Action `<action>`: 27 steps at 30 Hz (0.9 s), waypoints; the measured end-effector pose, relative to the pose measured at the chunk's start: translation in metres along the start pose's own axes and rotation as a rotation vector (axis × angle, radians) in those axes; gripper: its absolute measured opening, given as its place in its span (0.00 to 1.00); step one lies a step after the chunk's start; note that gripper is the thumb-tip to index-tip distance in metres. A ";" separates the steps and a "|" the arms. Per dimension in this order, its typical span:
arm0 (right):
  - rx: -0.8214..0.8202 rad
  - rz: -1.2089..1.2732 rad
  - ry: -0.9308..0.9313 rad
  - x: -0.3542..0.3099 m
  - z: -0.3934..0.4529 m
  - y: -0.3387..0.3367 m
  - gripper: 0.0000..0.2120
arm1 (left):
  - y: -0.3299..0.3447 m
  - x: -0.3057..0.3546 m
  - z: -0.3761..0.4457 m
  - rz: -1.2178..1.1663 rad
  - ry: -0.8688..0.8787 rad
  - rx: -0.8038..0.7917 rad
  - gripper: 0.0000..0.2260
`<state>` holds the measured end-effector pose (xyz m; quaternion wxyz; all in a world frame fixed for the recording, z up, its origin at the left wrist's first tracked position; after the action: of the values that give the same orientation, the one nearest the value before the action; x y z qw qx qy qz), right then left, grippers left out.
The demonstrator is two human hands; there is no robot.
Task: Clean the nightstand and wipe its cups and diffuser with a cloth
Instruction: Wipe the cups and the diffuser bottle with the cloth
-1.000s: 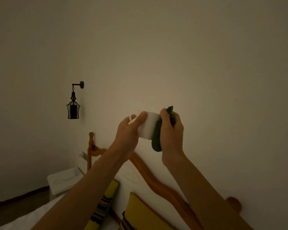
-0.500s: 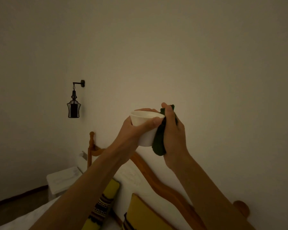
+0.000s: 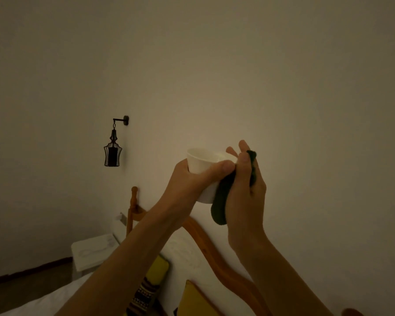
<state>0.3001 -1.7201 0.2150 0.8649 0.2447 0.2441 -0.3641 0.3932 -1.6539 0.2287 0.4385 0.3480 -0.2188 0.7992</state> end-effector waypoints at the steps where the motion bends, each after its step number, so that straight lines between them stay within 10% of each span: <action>1: -0.006 0.049 0.051 0.002 0.005 -0.002 0.17 | -0.001 0.000 -0.001 -0.012 0.000 -0.020 0.43; 7: 0.018 0.115 0.212 0.018 0.017 -0.008 0.10 | -0.005 0.002 -0.002 0.073 0.012 -0.051 0.42; 27: 0.094 -0.452 -0.158 0.034 -0.002 0.017 0.12 | -0.045 -0.047 -0.029 -0.105 -0.103 0.181 0.29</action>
<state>0.3338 -1.7261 0.1973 0.7655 0.1944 0.2071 -0.5773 0.4382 -1.6374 0.1764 0.4348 0.4377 -0.1492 0.7728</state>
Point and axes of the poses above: each hand's wrist, its own z-axis towards the middle knuckle, its own y-axis out of the palm, x = y × z, the point moved 5 cm from there along z, towards the middle knuckle, and after that the axes turned 2 degrees about -x, right-handed, at the moved point
